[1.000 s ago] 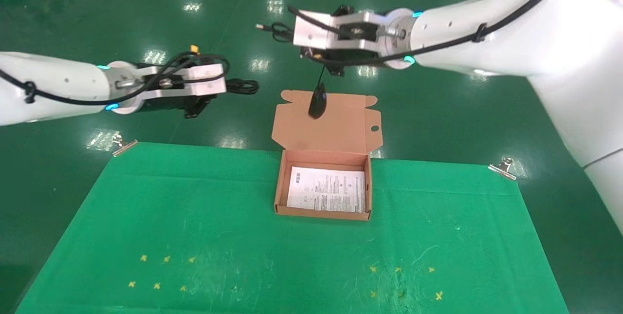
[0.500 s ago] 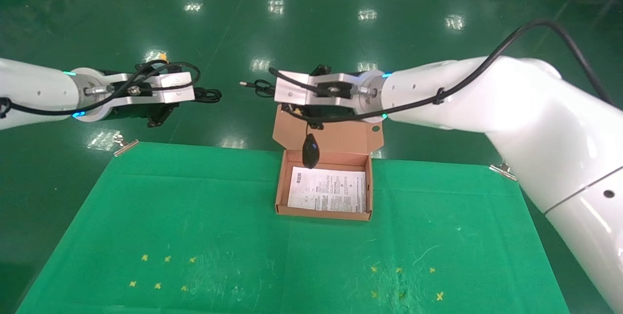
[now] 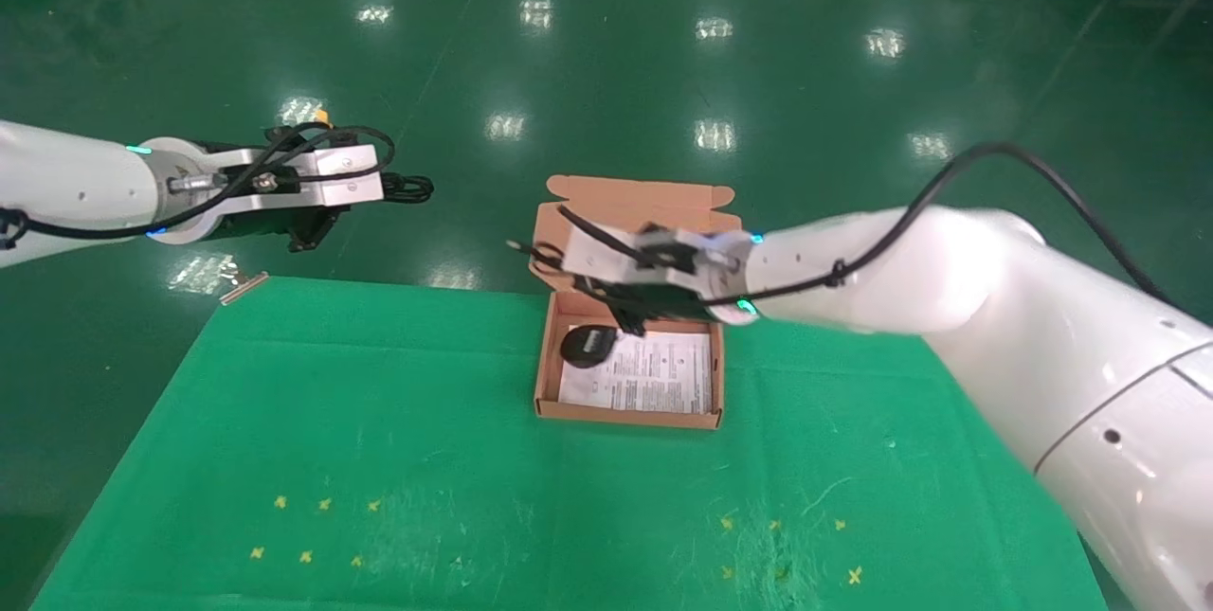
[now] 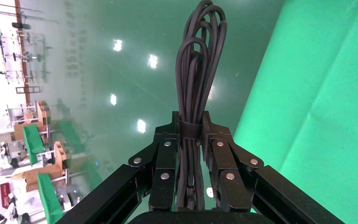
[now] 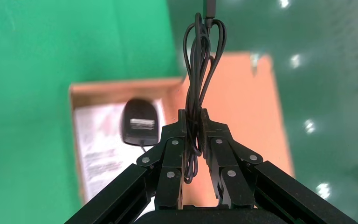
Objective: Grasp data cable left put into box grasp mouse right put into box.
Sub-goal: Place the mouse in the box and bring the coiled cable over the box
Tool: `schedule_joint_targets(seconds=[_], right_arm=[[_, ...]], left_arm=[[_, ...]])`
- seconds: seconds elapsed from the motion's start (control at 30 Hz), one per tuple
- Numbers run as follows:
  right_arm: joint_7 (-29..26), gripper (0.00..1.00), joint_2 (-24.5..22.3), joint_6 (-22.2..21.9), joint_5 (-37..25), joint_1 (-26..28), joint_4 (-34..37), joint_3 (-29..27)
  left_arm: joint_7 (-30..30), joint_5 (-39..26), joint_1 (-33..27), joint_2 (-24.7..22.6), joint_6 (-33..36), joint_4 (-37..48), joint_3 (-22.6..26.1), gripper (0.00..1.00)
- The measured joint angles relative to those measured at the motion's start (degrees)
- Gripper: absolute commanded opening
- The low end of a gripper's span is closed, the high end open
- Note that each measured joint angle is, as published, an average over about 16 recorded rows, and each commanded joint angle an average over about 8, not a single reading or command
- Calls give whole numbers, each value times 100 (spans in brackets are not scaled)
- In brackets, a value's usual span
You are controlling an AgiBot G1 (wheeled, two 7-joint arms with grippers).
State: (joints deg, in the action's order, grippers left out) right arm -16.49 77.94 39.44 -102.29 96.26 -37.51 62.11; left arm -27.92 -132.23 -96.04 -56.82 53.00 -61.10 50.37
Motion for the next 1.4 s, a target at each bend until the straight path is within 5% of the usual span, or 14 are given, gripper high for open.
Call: schedule_joint_targets(seconds=[0.33,0.37,0.57,0.63,1.07,1.4], right_arm=[[-125,3,37,-275,37,-82,261,555],[-117,8,40,-306,34,-86,264,617],[-54,83,54,-449,13,-101,228,921],[-34,99,43,-479,11,-108,203,989],[-69,100,-224,-515,32,-117,-113,1112],[-343,100,-829,-432,9,-67,-604,1075]], left_arm=[[-51,-36,14,10,16,-51,1,0],[-53,-38,14,10,17,-53,1,0],[-59,-45,17,13,20,-63,1,0],[-60,-46,17,13,21,-65,1,0],[21,36,127,-153,-78,-2,46,0],[522,317,488,-860,-678,548,214,0]])
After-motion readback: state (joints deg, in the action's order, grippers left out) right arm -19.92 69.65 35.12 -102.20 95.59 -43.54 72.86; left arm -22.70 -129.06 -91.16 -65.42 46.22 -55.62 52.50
